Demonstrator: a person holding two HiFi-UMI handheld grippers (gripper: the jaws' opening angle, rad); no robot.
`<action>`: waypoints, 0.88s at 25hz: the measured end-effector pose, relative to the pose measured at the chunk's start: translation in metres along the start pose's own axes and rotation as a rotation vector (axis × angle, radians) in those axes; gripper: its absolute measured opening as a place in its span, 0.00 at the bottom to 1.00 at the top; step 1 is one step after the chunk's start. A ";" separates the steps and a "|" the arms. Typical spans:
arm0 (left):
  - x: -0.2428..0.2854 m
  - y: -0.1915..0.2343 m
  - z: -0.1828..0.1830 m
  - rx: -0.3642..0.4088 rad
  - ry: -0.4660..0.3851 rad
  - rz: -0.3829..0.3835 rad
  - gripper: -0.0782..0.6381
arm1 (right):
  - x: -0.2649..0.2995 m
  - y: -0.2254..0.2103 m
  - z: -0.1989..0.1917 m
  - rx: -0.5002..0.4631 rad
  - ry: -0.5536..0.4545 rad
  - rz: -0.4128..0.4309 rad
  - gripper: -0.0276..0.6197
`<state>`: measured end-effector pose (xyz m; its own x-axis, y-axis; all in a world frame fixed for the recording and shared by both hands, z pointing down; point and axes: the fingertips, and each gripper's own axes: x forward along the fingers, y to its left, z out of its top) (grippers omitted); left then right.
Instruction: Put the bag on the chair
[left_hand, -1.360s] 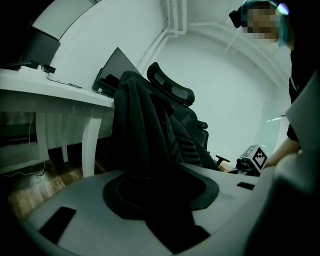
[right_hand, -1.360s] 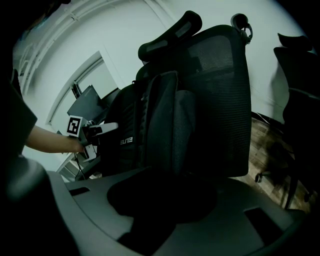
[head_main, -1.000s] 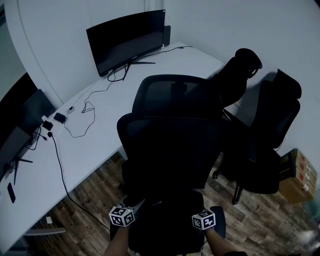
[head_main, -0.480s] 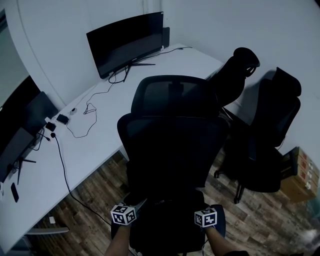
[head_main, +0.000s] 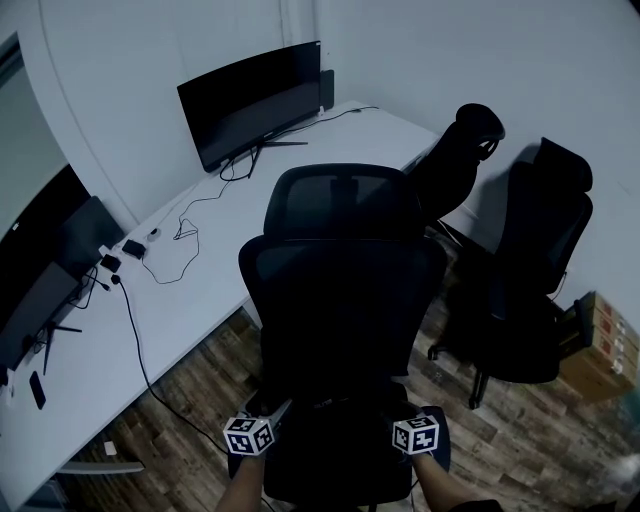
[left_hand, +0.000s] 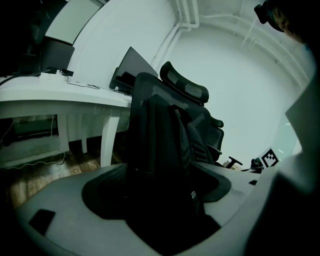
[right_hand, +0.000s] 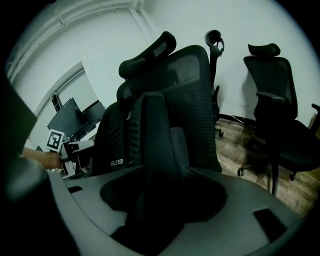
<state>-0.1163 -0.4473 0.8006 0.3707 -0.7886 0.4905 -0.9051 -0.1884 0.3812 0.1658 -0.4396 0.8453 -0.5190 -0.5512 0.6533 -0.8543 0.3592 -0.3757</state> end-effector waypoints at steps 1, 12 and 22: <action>-0.005 0.000 0.001 0.006 -0.004 0.005 0.65 | -0.005 0.003 0.001 0.004 -0.013 0.000 0.39; -0.085 -0.028 0.011 0.087 -0.077 -0.007 0.37 | -0.073 0.058 -0.003 -0.011 -0.153 -0.031 0.17; -0.183 -0.069 0.004 0.151 -0.155 -0.072 0.17 | -0.145 0.124 -0.039 0.004 -0.231 -0.049 0.14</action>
<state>-0.1229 -0.2927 0.6812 0.4099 -0.8483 0.3352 -0.9025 -0.3241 0.2835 0.1366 -0.2858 0.7295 -0.4688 -0.7259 0.5033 -0.8786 0.3247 -0.3501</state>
